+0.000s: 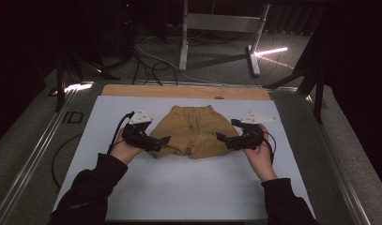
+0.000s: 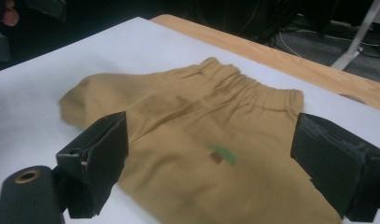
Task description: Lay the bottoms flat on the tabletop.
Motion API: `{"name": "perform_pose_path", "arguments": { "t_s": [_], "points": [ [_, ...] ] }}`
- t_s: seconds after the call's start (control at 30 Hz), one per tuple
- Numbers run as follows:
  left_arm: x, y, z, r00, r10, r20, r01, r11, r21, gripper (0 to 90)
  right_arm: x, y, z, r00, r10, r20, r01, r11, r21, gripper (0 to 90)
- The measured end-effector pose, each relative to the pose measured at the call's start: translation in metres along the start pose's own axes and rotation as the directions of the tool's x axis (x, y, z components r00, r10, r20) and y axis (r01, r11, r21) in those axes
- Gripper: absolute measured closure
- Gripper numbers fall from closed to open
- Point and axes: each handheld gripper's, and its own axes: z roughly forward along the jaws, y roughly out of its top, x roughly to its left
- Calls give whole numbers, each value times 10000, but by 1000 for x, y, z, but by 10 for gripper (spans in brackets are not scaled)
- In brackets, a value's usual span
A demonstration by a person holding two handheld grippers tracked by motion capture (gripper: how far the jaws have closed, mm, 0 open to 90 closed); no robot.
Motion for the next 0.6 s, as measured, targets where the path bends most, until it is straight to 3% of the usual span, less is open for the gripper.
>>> {"name": "perform_pose_path", "arguments": {
  "t_s": [0.13, 0.4, 0.53, 0.6],
  "points": [
    [-9, -13, -6, 9998, 205, 59, -206, 9997, 166, 20, 10, -6, -8, 9998, -135, -140, 135, 9999, 15, 115],
    [-17, -39, -12, 9997, 141, 194, -146, 9995, 279, 54, 29, -21, -21, 9987, -398, -308, 401, 9991, 114, 116],
    [-21, -54, -12, 9995, 241, 220, -251, 9986, 473, 106, 34, -28, -23, 9985, -397, -386, 405, 9990, 194, 116],
    [-23, -68, -7, 9998, 178, 95, -185, 9961, 861, 125, 38, -33, -26, 9982, -394, -458, 406, 9989, 251, 116]
  ]
}}
